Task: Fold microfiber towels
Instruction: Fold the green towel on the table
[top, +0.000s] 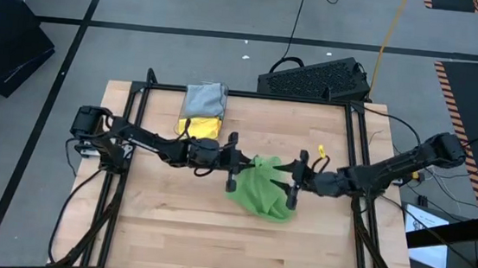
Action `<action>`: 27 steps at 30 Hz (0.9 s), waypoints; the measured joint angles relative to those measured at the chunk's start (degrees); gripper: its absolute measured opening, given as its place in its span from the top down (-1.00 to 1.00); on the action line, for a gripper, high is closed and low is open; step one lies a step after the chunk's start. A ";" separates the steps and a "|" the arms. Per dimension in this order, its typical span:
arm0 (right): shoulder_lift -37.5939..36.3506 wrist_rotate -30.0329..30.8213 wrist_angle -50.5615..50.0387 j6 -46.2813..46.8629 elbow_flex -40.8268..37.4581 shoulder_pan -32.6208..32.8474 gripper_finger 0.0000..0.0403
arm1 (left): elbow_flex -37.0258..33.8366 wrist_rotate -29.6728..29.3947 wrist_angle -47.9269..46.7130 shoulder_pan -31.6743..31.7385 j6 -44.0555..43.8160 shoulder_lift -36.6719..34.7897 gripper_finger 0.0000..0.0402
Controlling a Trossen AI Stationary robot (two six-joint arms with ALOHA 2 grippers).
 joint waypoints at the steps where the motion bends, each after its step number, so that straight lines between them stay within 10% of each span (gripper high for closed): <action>1: 0.01 1.77 -0.84 1.71 0.00 1.38 0.01 | 0.00 -0.93 0.00 0.22 0.00 0.00 0.96; 12: 7.02 26.17 1.50 12.73 -0.01 12.83 -0.08 | 0.00 -3.82 -1.05 2.14 -0.66 0.02 0.94; 27: 21.46 23.86 40.38 -15.06 0.01 9.31 -0.44 | 0.00 -6.06 -1.46 2.20 -1.23 0.02 0.98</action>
